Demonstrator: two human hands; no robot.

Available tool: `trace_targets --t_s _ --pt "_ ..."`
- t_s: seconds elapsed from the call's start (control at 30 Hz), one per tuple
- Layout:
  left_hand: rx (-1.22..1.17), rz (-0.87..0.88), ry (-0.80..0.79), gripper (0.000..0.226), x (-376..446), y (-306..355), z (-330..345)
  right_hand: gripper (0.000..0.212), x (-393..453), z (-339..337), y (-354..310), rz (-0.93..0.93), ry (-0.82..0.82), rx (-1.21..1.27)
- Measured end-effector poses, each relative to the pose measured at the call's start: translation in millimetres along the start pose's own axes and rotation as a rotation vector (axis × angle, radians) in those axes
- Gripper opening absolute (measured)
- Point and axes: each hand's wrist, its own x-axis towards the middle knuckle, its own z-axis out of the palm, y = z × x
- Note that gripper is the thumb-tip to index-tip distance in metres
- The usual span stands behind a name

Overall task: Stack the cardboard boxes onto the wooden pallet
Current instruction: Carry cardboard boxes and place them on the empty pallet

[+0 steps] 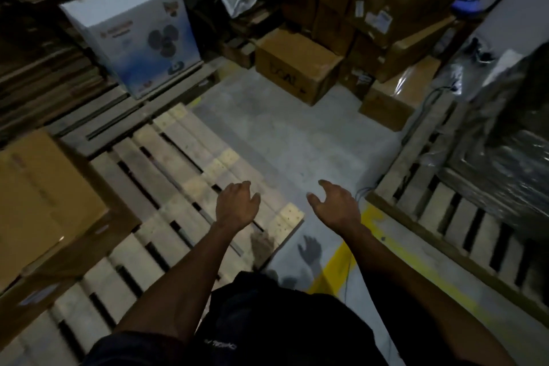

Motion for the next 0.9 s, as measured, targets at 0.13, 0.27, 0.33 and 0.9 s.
trace_targets --t_s 0.13,0.27,0.33,0.9 --pt "0.056 0.04 0.007 0.051 66 47 -19 0.064 62 -40 13 0.024 0.028 0.021" --pt "0.069 0.038 0.003 0.051 130 91 -19 0.064 133 -73 36 0.024 0.033 0.017" --pt "0.06 0.021 -0.004 0.052 163 116 -15 0.064 172 -90 50 0.014 0.025 0.011" --pt "0.001 -0.045 0.14 0.054 441 393 -82 0.064 496 -348 114 -0.114 0.053 -0.036"
